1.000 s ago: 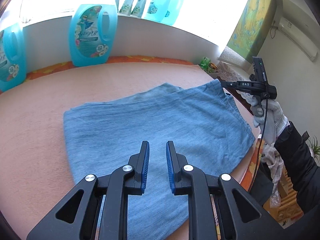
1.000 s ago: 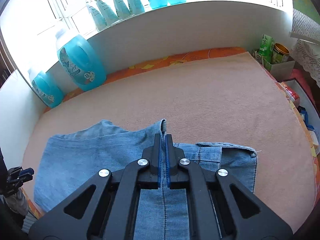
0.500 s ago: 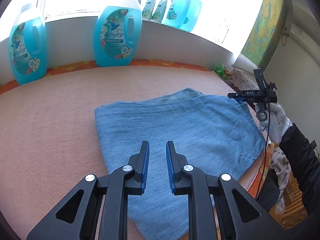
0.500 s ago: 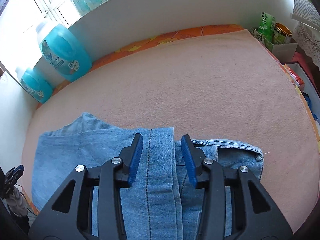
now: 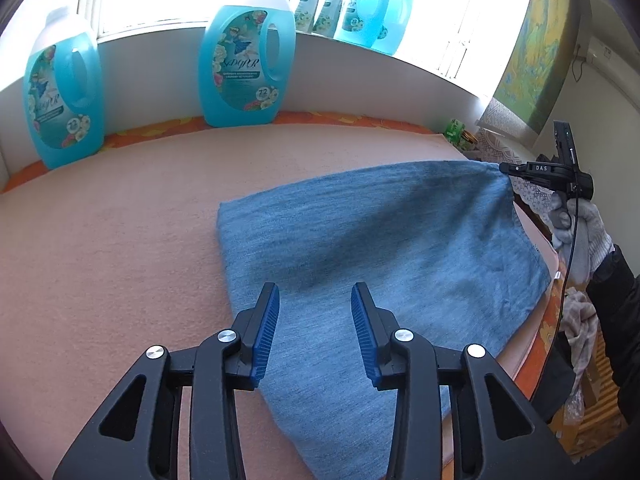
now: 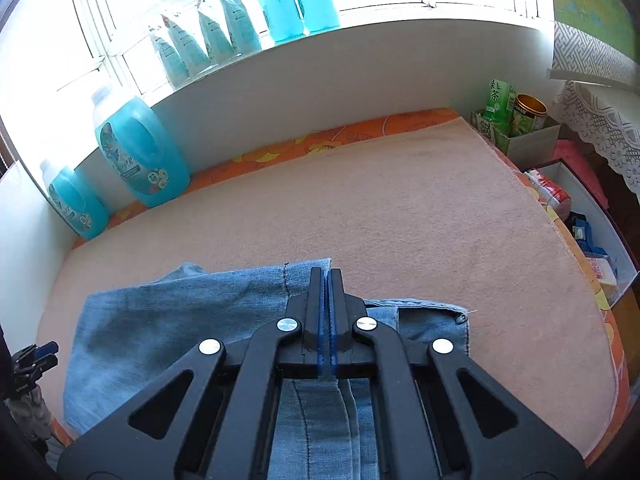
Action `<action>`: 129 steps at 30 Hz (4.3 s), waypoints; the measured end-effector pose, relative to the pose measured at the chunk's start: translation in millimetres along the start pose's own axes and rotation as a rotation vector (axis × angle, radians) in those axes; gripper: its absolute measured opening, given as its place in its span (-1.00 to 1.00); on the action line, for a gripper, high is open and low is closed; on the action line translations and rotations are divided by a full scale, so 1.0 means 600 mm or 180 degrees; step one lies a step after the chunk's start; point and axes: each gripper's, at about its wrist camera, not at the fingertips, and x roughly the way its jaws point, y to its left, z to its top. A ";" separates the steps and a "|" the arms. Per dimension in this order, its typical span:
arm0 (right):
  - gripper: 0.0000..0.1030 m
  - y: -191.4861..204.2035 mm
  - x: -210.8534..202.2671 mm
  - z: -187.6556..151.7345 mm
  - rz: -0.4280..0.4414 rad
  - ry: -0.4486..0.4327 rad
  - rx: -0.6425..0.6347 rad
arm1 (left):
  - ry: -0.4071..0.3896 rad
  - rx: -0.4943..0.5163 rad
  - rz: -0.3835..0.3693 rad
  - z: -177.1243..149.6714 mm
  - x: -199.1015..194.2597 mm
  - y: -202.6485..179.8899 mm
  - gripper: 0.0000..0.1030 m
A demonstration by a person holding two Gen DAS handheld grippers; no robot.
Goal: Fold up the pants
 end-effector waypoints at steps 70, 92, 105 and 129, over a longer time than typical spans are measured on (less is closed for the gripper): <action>-0.85 0.041 -0.197 -0.249 -0.0290 0.0009 0.0254 | 0.0200 -0.0160 0.0073 -0.058 -0.019 0.043 -0.05; -0.35 0.545 0.048 -0.146 0.1087 0.0822 -0.1292 | 0.0215 -0.0103 0.0219 -0.126 -0.013 0.026 -0.03; -0.23 0.720 0.239 -0.123 0.0553 0.1639 -0.1464 | 0.0204 -0.0372 -0.0107 -0.134 -0.020 0.034 -0.03; -0.85 0.732 0.235 -0.127 0.0096 0.1626 -0.1862 | 0.0213 -0.0498 -0.0228 -0.134 -0.009 0.018 -0.03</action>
